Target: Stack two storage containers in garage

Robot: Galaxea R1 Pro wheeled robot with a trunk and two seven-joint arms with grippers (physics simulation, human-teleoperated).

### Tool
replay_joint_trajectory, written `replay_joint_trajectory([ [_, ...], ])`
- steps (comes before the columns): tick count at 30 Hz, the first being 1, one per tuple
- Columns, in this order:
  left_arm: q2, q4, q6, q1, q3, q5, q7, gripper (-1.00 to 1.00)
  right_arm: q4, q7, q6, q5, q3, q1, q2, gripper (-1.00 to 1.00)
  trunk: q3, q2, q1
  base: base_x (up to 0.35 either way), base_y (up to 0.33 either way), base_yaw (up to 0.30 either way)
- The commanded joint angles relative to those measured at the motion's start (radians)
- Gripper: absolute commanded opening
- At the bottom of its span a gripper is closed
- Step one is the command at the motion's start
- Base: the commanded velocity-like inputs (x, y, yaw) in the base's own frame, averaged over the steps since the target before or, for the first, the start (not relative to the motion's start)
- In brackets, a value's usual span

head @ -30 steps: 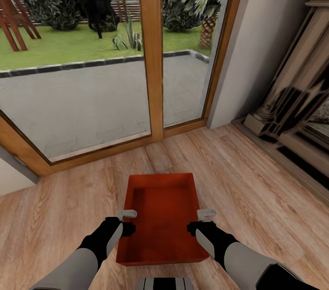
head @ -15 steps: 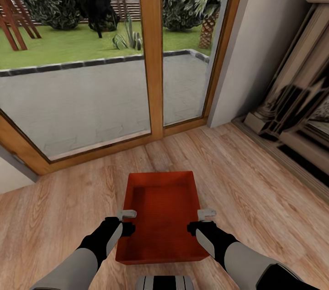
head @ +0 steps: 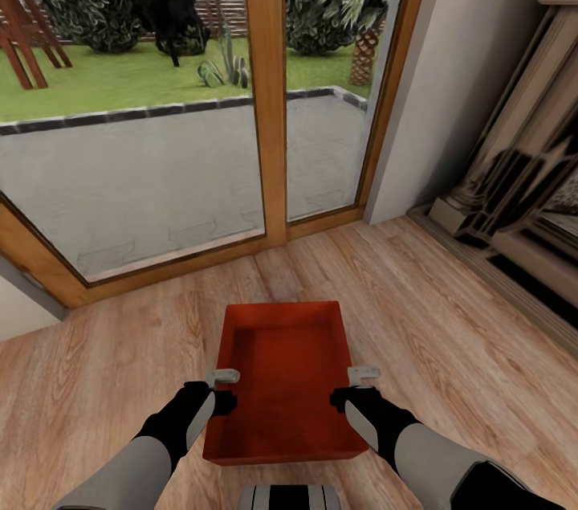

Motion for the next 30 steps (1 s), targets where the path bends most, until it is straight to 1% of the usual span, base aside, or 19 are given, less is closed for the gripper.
replay_joint_trajectory([
  [1, 0.0, -0.002, 0.005, 0.0, -0.001, 0.007, 0.007, 1.0, -0.002, -0.007, 0.005, -0.007, 0.008, -0.001, -0.001, 1.0, -0.001, 0.0, 0.0, 0.0, 0.0, 0.0],
  [12, 0.002, -0.003, 0.005, 0.0, 0.0, 0.008, 0.018, 1.0, -0.002, -0.007, 0.005, -0.007, 0.008, -0.002, -0.001, 1.0, -0.001, 0.0, 0.0, 0.0, 0.0, 0.0],
  [17, 0.003, 0.0, 0.006, 0.0, 0.0, 0.009, 0.018, 1.0, -0.002, -0.007, 0.005, -0.007, 0.007, -0.002, -0.006, 1.0, -0.001, 0.0, 0.0, 0.0, 0.0, 0.0],
  [20, 0.012, 0.002, 0.007, 0.0, 0.001, 0.013, 0.017, 1.0, -0.002, -0.007, 0.005, -0.008, 0.007, -0.002, -0.007, 1.0, -0.001, 0.0, 0.0, 0.0, 0.0, 0.0],
  [21, 0.015, 0.003, 0.006, 0.0, 0.001, 0.015, 0.017, -1.0, -0.002, -0.007, 0.005, -0.008, 0.007, -0.002, -0.008, 1.0, -0.001, 0.0, 0.0, 0.0, 0.0, 0.0],
  [22, 0.022, 0.008, 0.006, 0.0, 0.002, 0.02, 0.017, -1.0, -0.002, -0.007, 0.005, -0.008, 0.007, -0.002, -0.009, -1.0, -0.001, 0.0, 0.0, 0.0, 0.0, 0.0],
  [30, 0.025, 0.009, 0.006, 0.0, 0.001, 0.016, 0.017, -1.0, -0.002, -0.007, 0.005, -0.008, 0.007, -0.002, -0.01, -1.0, -0.001, 0.0, 0.0, 0.0, 0.0, 0.0],
])
